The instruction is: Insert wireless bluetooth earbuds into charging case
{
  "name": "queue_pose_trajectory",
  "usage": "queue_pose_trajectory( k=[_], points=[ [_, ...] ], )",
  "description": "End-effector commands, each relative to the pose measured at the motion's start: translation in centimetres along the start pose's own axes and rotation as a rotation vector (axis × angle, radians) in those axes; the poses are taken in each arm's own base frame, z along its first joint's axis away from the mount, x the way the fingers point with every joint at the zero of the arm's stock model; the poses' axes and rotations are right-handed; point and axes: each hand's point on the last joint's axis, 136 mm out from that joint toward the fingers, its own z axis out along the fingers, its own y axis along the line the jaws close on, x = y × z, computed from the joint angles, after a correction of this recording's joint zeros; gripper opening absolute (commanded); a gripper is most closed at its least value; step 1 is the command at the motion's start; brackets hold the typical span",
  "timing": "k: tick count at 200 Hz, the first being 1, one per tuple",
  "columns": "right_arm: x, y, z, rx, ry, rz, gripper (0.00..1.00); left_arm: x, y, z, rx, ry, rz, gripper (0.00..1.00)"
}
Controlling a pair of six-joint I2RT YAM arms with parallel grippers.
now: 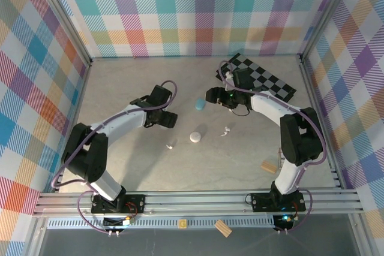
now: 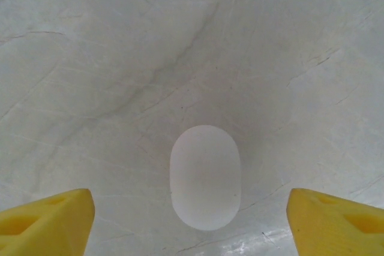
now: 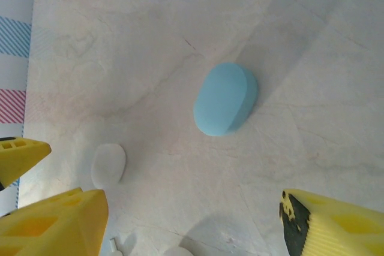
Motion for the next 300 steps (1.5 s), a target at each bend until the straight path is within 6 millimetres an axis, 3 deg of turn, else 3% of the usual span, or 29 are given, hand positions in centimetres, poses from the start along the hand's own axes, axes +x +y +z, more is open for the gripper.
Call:
queue_pose_trajectory(
  k=[1,80,159,226,260,300],
  points=[
    [-0.6,0.9,-1.2,-0.041,-0.029,-0.019,0.75,1.1,0.2,0.7,0.005,0.089,0.007,0.79],
    [-0.5,0.1,-1.2,-0.038,-0.028,0.0,0.76,2.4,0.2,3.8,-0.02,0.14,-0.014,0.64],
    [-0.6,0.5,-2.3,-0.051,-0.043,0.009,0.76,2.3,-0.4,4.0,0.012,0.139,-0.016,0.43],
    [0.5,2.9,-4.5,-0.16,-0.003,0.022,0.75,0.0,-1.7,0.8,0.118,-0.022,0.0,0.42],
    [2.4,4.6,-5.6,-0.249,0.084,0.041,0.76,-2.9,-4.1,-2.3,0.28,-0.243,0.042,0.42],
    [4.7,7.0,-5.9,-0.439,0.22,0.066,0.76,-4.3,-8.5,-6.4,0.489,-0.49,0.205,0.43]
  ],
)
